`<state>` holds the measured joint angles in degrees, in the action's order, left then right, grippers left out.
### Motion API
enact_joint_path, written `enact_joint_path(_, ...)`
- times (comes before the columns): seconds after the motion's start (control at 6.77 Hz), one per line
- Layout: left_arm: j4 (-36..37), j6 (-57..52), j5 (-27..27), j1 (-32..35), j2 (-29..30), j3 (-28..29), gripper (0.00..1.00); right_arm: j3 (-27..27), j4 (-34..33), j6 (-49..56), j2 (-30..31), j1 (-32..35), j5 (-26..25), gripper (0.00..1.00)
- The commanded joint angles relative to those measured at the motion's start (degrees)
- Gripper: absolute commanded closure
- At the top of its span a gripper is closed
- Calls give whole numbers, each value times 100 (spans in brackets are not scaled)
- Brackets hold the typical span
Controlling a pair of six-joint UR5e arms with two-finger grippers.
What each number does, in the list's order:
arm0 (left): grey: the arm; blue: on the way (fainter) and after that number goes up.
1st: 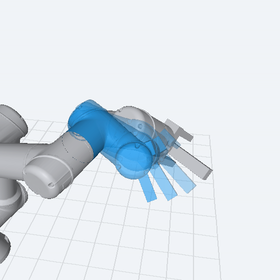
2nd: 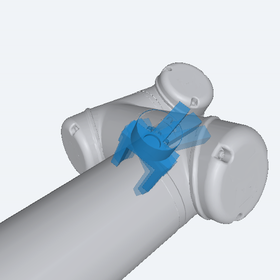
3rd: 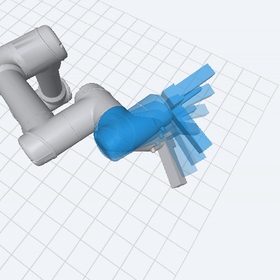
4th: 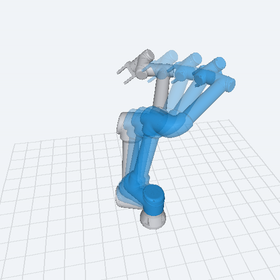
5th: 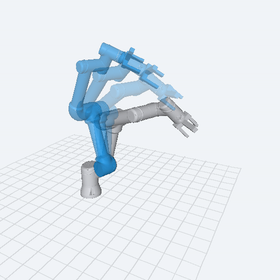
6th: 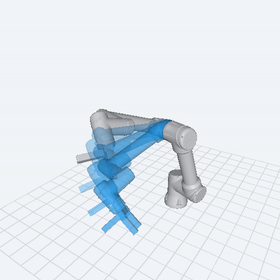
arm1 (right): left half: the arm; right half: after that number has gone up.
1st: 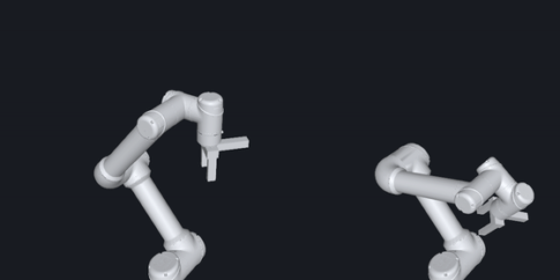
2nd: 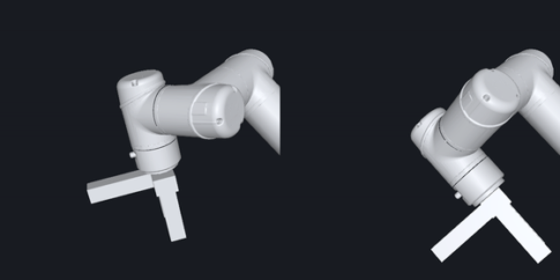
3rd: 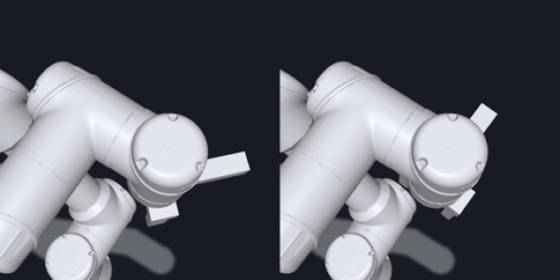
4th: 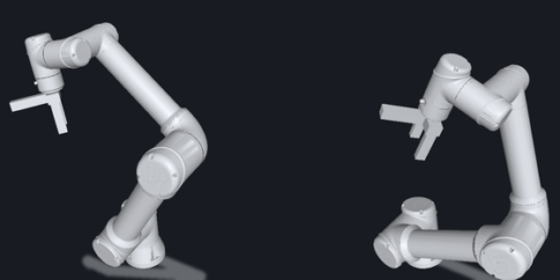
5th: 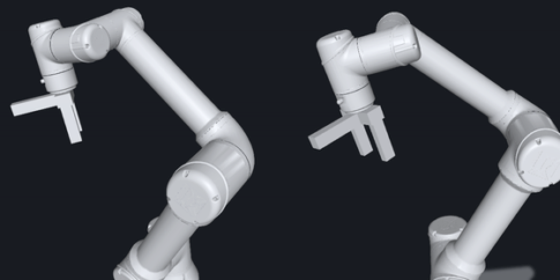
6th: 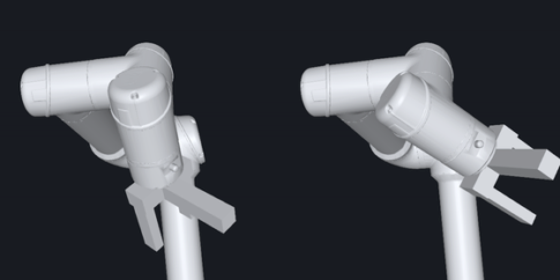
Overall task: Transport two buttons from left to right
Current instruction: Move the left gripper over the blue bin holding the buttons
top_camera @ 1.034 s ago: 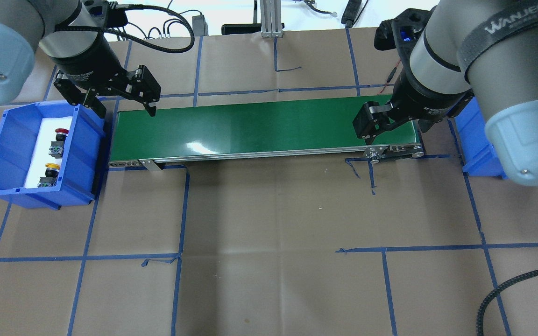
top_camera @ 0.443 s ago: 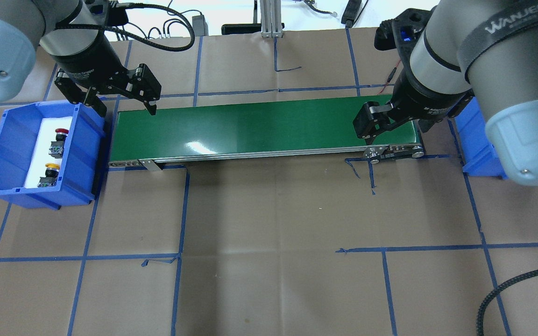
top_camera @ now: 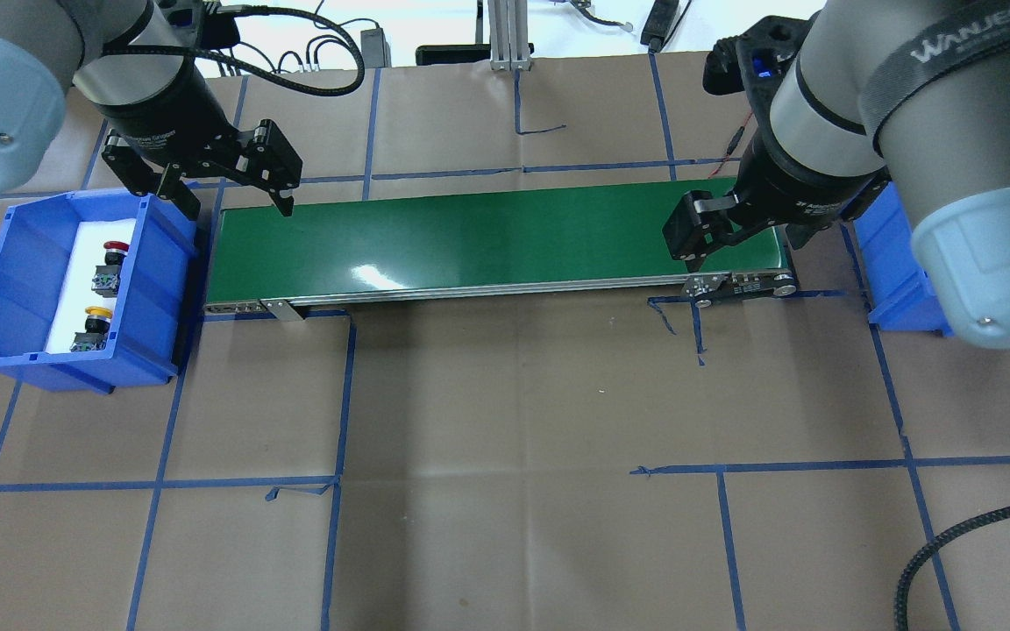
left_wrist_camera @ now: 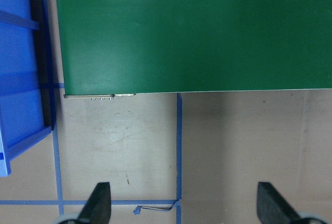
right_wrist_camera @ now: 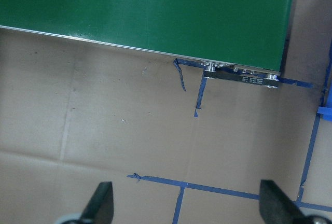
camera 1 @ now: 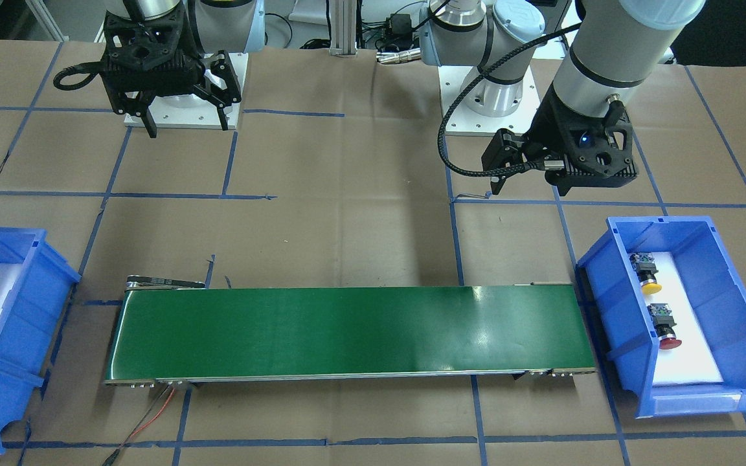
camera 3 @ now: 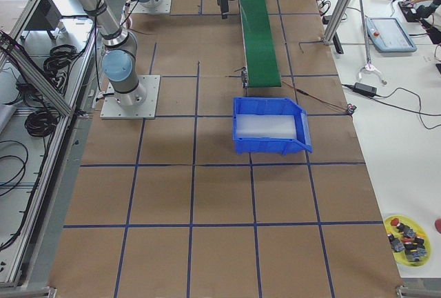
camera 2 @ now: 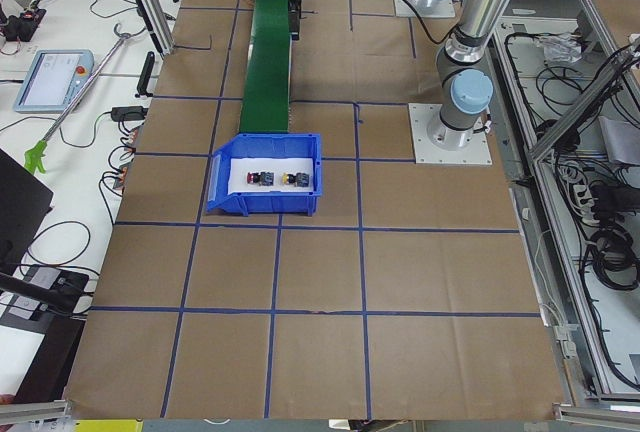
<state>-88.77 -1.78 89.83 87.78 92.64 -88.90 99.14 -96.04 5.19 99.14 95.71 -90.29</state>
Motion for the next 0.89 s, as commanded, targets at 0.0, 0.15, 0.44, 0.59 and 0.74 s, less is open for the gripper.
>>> enact_joint_path(0.0,0,-76,8,-242,-1,-39,0,0,6,0,0,0,-6,0)
enact_joint_path(0.15,0,-686,35,-522,-9,-83,0,0,-3,0,0,0,-6,0)
enact_joint_path(0.44,-8,-1286,26,-1391,-10,-154,0,0,-3,-9,0,0,2,0)
enact_joint_path(0.59,-8,-1864,35,-1899,-10,-154,0,0,6,0,0,0,-6,0)
enact_joint_path(0.74,53,-2383,35,-2409,60,-197,0,0,-3,0,0,0,-6,0)
